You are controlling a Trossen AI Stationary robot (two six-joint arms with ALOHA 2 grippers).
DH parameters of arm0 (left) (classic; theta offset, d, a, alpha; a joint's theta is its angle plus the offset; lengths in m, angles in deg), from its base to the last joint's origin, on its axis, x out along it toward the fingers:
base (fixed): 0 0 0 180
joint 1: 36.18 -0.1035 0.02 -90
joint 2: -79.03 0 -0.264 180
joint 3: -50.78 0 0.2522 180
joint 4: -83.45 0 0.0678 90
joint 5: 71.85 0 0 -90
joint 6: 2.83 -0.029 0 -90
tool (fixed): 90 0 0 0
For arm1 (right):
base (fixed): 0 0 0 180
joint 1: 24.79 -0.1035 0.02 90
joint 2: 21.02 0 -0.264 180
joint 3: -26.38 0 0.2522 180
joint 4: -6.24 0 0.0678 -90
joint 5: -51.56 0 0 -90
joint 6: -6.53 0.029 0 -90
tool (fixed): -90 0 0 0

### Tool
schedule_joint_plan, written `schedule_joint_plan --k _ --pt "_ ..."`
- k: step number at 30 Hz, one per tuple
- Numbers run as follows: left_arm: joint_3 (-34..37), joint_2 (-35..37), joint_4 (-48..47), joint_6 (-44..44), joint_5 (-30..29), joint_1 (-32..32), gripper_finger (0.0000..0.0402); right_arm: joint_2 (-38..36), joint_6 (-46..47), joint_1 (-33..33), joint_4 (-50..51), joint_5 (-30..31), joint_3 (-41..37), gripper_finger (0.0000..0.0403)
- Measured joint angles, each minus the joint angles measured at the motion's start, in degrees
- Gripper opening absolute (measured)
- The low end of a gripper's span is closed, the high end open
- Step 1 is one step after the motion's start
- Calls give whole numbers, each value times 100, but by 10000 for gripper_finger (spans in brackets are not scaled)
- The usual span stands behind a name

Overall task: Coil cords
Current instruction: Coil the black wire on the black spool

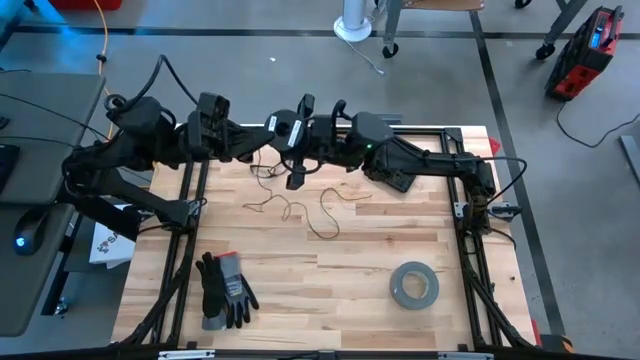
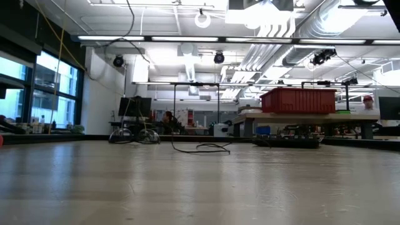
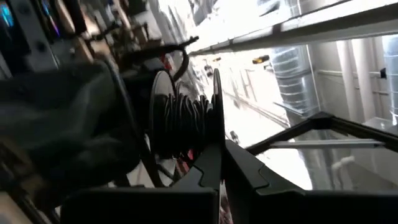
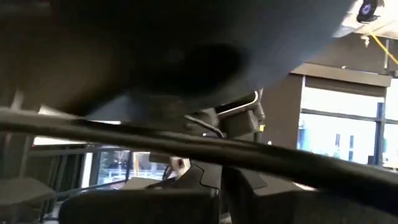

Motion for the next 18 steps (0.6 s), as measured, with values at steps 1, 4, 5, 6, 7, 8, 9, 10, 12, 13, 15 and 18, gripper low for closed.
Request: schedule_joint_plan --k 1,4,5,6,7,8,9,10,12,13,15,18 --pt "0 8 38 -111 -113 0 0 0 23 -14 3 -42 0 0" --pt "0 45 185 -377 -331 -9 0 0 8 -70 29 -110 0 0" --pt "0 52 200 -341 -326 -11 0 0 -7 -74 25 -117 0 0" --pt "0 55 177 -271 -321 -16 0 0 -9 -79 6 -123 0 0" --pt "0 55 170 -249 -307 -26 0 0 -6 -85 -26 -135 0 0" --pt "0 46 162 -245 -280 -35 0 0 -3 -81 -55 -136 0 0" --pt "0 35 149 -194 -207 -35 0 -2 -5 -68 -59 -135 0 0" --pt "0 21 139 -81 -118 -35 0 -2 -4 -53 -59 -133 0 0" --pt "0 -8 118 161 26 -37 0 -2 15 -30 -47 -131 0 0" --pt "0 -37 137 240 116 -39 0 0 16 -21 -42 -127 0 0" --pt "0 -76 113 406 292 -34 0 -1 15 6 -44 -128 0 0" --pt "0 -122 196 619 573 13 0 0 -4 14 -78 -112 0 0"
